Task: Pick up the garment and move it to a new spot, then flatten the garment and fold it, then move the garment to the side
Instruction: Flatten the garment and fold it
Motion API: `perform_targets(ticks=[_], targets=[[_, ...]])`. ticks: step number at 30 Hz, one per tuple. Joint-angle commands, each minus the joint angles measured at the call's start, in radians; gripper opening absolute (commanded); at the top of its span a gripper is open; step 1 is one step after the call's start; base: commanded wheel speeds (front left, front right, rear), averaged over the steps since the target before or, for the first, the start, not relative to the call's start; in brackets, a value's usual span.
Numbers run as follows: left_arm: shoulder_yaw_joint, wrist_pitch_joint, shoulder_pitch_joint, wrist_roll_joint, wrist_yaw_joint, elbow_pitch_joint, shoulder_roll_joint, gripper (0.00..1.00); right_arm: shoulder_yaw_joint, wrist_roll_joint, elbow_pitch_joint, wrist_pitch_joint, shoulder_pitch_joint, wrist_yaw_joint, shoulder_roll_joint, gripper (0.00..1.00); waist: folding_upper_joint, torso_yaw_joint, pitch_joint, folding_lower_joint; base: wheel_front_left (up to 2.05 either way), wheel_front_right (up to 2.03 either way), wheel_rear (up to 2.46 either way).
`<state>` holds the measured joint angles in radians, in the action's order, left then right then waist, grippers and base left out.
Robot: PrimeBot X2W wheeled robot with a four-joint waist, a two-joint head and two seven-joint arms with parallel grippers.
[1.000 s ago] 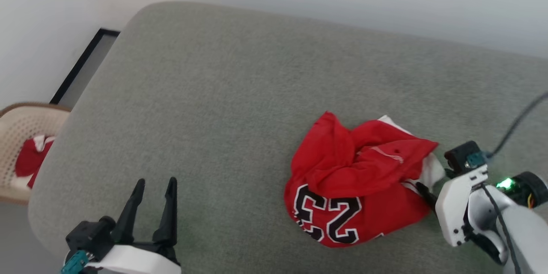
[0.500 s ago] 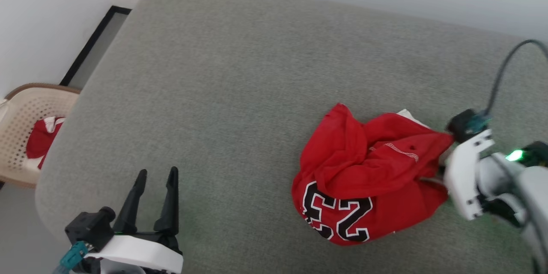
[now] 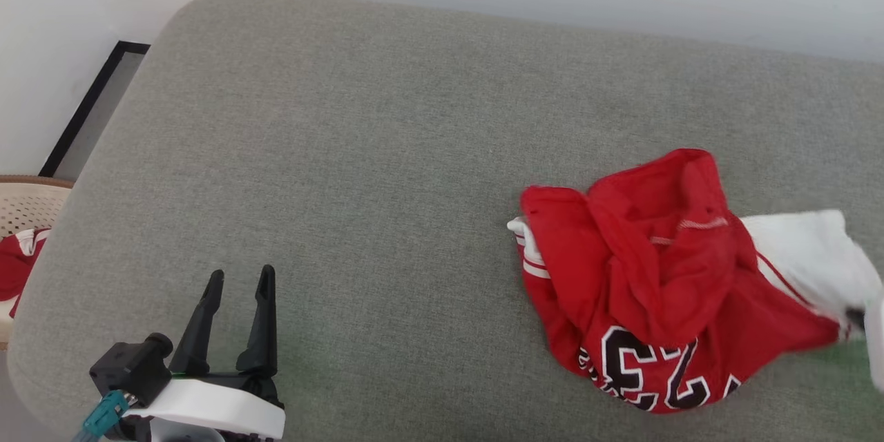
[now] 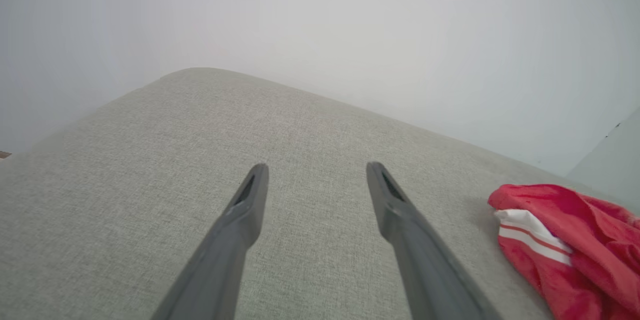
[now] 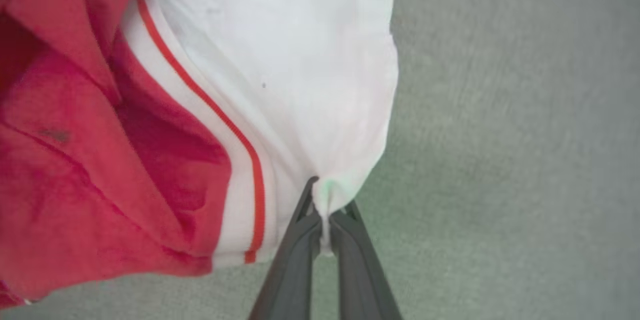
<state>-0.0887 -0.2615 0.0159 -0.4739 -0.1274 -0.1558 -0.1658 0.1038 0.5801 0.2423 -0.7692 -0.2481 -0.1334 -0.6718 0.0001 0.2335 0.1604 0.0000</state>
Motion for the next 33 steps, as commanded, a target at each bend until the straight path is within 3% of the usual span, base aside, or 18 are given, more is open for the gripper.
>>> perform_targets(ticks=[1, 2, 9, 10, 11, 12, 19, 25, 33], targets=[[0.000, -0.005, -0.002, 0.002, -0.003, 0.000, -0.001, 1.00, -0.038, -0.015, -0.005, -0.011, 0.039, 0.005, 0.027, 0.00, -0.0001, -0.003, 0.002, 0.0000, 0.00, 0.00, 0.00], [-0.002, -0.005, 0.003, 0.002, -0.003, -0.002, 0.000, 1.00, -0.085, -0.045, 0.000, -0.018, 0.098, 0.005, 0.057, 0.00, -0.0001, -0.006, 0.005, 0.0000, 0.00, 0.00, 0.00], [-0.007, -0.005, 0.020, -0.003, -0.003, -0.012, -0.006, 1.00, -0.131, -0.096, 0.050, -0.006, 0.154, 0.002, 0.165, 0.00, -0.0001, -0.016, 0.008, 0.0000, 0.00, 0.00, 0.00], [-0.007, -0.005, 0.021, -0.003, -0.003, -0.013, -0.008, 1.00, -0.135, -0.102, 0.052, 0.000, 0.151, 0.003, 0.174, 0.32, -0.0001, -0.018, 0.008, 0.0000, 0.00, 0.00, 0.00], [-0.006, -0.005, 0.023, -0.005, -0.003, -0.014, -0.012, 1.00, -0.145, -0.115, 0.047, 0.004, 0.139, 0.002, 0.190, 0.82, -0.0001, -0.023, 0.007, 0.0000, 0.00, 0.00, 0.00], [-0.005, -0.005, 0.022, -0.005, -0.003, -0.015, -0.013, 1.00, -0.144, -0.124, 0.036, -0.002, 0.136, 0.003, 0.192, 1.00, -0.0001, -0.025, 0.006, 0.0000, 0.00, 0.00, 0.00], [-0.013, -0.005, 0.020, -0.009, -0.003, -0.014, -0.027, 1.00, -0.168, -0.136, -0.107, 0.010, 0.129, 0.003, 0.199, 1.00, -0.0001, -0.050, -0.006, 0.0000, 0.00, 0.00, 0.00], [-0.088, 0.006, 0.059, -0.041, -0.003, -0.023, -0.072, 1.00, -0.178, -0.145, -0.210, 0.055, 0.152, 0.003, 0.221, 1.00, -0.0001, -0.072, -0.024, 0.0000, 0.00, 0.00, 0.00], [-0.245, 0.211, 0.202, -0.166, -0.003, 0.053, -0.189, 1.00, -0.162, -0.211, -0.269, 0.215, 0.150, 0.003, 0.302, 1.00, -0.0001, -0.126, -0.052, 0.0000, 0.00, 0.00, 0.00]])
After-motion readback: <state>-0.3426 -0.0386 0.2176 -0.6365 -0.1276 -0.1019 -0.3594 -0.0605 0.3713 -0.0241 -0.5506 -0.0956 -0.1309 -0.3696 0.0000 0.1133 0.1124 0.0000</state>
